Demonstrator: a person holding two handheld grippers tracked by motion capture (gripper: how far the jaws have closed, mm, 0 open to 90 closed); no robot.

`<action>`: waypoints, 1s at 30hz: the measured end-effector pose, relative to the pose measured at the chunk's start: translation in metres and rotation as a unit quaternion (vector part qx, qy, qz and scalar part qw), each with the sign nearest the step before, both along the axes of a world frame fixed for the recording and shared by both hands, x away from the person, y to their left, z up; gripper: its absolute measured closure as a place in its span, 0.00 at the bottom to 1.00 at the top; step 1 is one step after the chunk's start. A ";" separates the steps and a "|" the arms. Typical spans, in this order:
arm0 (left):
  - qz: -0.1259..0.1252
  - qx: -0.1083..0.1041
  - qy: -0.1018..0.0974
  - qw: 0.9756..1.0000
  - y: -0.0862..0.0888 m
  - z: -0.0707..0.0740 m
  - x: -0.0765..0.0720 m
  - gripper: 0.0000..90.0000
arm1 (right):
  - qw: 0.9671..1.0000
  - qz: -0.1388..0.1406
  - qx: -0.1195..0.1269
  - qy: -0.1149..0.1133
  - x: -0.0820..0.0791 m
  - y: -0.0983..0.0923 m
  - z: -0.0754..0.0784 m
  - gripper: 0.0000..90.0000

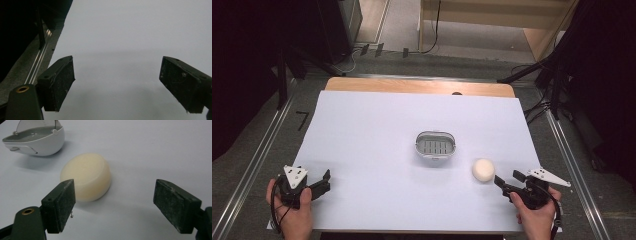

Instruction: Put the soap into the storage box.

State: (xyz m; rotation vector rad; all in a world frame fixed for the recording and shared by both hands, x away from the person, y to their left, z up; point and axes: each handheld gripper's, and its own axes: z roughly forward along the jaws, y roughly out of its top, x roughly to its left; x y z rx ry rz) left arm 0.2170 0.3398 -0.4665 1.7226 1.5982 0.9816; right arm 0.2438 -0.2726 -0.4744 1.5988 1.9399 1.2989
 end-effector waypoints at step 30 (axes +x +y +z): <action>-0.002 0.008 0.002 1.000 -0.002 0.000 0.000 0.15 | 0.999 0.024 -0.025 0.004 0.010 0.041 -0.005 0.21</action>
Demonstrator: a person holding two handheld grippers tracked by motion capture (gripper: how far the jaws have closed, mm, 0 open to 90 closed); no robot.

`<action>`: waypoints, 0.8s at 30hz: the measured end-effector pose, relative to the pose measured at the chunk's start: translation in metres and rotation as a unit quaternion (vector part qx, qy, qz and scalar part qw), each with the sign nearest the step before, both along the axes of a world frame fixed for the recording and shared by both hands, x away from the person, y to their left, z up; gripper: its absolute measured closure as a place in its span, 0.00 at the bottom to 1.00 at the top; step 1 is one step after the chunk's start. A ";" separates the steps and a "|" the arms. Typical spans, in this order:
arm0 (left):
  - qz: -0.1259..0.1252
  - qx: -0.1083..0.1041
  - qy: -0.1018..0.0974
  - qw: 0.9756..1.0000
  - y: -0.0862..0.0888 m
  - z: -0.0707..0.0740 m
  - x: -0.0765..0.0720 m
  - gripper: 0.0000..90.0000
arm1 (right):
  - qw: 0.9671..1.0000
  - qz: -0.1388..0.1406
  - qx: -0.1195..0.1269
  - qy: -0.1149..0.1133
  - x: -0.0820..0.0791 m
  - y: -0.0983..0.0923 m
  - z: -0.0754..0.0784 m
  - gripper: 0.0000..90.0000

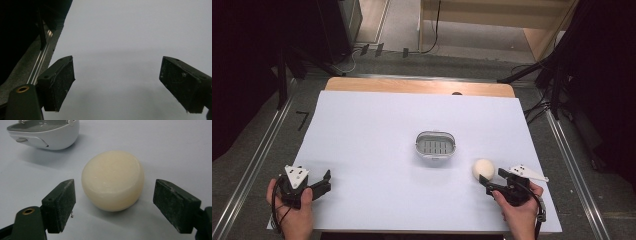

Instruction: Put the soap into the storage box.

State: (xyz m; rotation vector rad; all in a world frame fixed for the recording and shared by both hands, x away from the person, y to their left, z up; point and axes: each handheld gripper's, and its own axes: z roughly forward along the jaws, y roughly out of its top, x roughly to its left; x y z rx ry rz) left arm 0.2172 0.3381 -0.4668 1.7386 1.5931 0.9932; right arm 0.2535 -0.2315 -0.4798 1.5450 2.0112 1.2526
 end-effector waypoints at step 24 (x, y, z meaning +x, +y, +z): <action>-0.001 0.001 0.000 1.000 0.000 0.000 0.000 0.15 | 0.992 0.000 -0.095 0.088 0.031 0.028 0.010 0.26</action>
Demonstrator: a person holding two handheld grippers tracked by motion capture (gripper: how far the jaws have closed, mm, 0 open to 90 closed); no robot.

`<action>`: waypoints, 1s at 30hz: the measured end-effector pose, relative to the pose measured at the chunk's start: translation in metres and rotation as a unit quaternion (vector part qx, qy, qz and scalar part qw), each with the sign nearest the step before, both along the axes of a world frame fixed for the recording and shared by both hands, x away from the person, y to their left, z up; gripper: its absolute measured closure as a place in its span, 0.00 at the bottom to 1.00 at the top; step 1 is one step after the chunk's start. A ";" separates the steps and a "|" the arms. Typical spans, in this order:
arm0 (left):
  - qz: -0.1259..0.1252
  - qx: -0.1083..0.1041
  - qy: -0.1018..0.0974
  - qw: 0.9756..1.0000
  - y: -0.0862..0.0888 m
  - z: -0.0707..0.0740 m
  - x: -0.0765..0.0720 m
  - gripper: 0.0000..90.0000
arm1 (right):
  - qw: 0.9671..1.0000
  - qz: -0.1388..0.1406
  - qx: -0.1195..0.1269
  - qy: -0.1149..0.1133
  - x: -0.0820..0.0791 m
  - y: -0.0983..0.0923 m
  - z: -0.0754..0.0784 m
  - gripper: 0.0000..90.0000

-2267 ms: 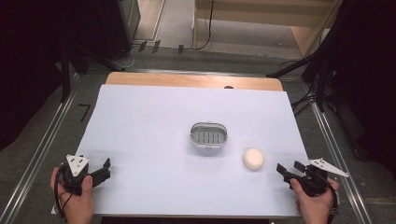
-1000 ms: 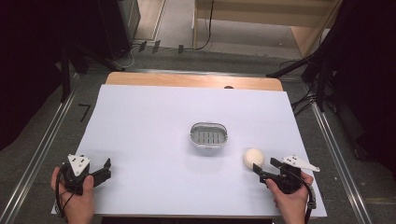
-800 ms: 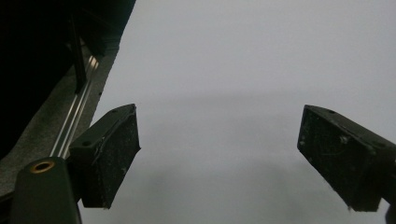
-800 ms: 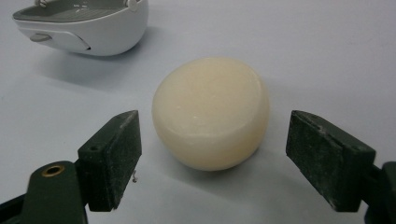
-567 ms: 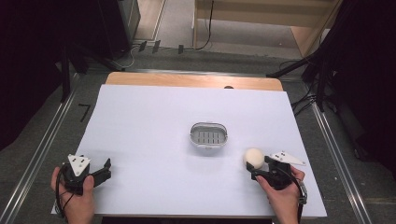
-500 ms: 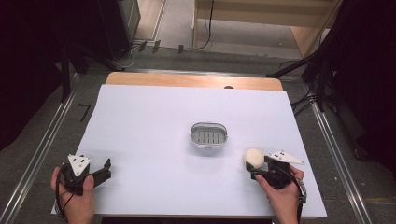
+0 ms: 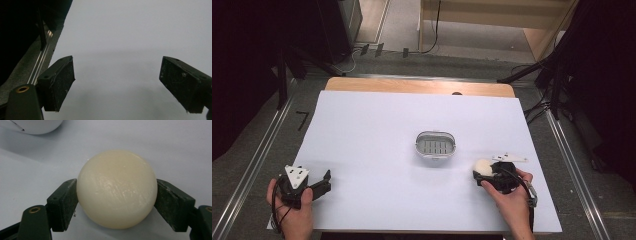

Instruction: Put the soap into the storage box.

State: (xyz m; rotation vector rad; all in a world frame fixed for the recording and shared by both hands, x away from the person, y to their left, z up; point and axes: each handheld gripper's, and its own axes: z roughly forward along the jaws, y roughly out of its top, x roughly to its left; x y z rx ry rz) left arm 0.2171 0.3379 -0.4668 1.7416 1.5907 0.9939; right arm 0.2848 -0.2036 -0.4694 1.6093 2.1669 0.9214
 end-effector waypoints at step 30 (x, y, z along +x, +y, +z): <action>-0.002 0.002 0.001 1.000 0.000 0.000 0.000 0.15 | 1.000 -0.002 -0.007 0.003 0.012 0.007 0.001 0.28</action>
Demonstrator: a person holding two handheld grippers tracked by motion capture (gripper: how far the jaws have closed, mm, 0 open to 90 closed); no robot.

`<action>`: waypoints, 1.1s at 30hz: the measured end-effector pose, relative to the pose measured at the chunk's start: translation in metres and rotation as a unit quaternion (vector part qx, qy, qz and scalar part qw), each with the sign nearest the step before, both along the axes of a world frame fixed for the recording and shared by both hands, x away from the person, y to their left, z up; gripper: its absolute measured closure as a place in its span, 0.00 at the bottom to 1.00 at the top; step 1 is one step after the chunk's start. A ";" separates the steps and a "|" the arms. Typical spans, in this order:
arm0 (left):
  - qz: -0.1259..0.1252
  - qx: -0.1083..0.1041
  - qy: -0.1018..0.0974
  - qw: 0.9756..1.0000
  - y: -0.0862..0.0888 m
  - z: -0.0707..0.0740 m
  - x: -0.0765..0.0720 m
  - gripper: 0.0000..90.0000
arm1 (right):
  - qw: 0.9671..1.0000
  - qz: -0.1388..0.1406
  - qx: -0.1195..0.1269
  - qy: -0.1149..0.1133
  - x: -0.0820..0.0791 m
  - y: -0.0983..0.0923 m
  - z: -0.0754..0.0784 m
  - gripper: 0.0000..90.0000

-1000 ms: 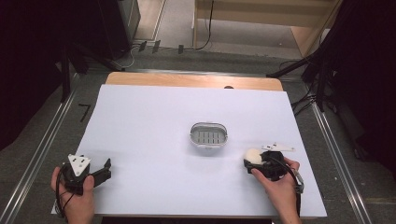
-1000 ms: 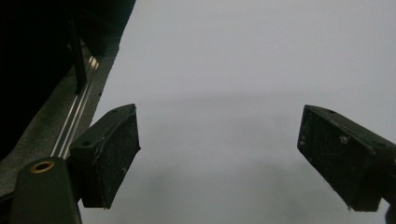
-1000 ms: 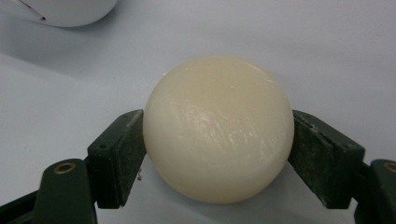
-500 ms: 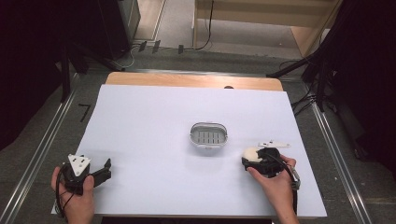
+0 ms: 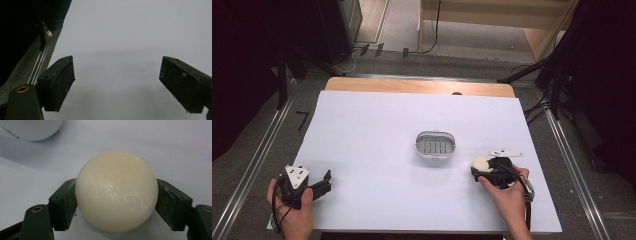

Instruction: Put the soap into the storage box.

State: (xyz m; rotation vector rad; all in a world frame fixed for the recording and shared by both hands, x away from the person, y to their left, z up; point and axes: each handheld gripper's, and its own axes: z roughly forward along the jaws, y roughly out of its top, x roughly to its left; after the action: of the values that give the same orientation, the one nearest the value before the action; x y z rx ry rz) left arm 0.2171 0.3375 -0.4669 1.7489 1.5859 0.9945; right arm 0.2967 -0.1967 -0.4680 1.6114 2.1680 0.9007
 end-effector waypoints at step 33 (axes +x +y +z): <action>0.000 -0.003 -0.001 1.000 0.000 0.000 0.000 0.15 | 0.999 0.038 0.007 -0.015 0.014 0.020 0.031 0.28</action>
State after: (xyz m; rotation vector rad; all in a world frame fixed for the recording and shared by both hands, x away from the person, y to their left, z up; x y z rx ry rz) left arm 0.2173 0.3377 -0.4669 1.7430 1.5868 0.9901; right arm 0.3104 -0.1765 -0.4374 1.5218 2.2201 0.9579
